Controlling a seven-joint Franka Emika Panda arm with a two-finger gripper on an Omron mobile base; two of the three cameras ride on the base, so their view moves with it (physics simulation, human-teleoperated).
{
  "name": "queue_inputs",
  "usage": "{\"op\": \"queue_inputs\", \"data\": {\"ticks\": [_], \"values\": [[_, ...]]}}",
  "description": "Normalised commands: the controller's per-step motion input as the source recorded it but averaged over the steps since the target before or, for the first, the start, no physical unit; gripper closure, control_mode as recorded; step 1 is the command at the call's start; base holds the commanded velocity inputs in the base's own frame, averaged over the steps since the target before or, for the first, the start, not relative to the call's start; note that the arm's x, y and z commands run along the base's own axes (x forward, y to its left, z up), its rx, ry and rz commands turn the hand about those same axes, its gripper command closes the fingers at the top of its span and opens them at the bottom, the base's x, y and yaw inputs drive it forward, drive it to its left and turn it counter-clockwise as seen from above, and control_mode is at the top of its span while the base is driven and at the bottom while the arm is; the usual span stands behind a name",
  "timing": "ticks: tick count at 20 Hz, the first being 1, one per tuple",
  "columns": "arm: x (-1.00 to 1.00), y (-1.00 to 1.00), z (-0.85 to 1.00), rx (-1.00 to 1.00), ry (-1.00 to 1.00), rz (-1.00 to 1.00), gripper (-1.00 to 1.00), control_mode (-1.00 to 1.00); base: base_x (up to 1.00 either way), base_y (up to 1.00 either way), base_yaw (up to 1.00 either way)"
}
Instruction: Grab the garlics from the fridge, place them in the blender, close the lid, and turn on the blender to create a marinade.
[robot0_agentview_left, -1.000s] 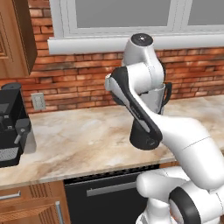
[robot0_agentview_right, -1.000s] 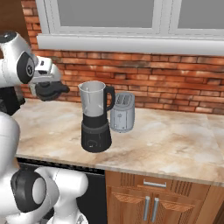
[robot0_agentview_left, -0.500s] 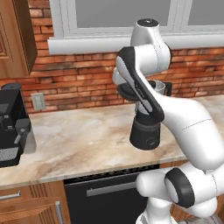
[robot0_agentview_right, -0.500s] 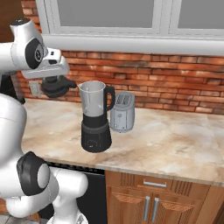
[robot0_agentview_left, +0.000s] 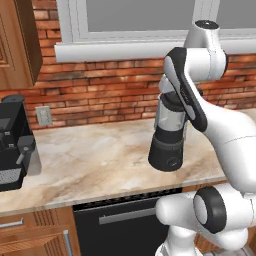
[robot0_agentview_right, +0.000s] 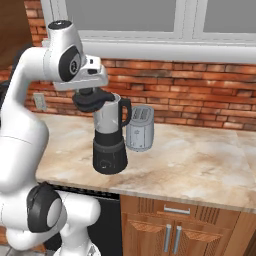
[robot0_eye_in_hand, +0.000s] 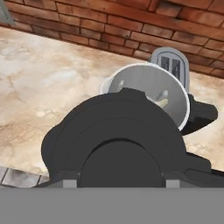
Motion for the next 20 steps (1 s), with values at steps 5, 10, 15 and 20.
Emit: {"op": "queue_inputs", "data": {"ticks": [5,10,15,20], "values": [[0.33,-0.65,0.17,0.06,0.00,0.00,1.00,-1.00,0.00,0.00,0.00],[0.55,-0.10,0.02,0.01,0.01,0.00,1.00,-1.00,0.00,0.00,0.00],[0.35,0.04,0.00,0.00,0.26,0.00,1.00,-1.00,0.00,0.00,0.00],[0.08,0.04,0.00,0.00,0.07,0.00,1.00,-1.00,0.00,0.00,0.00]]}}
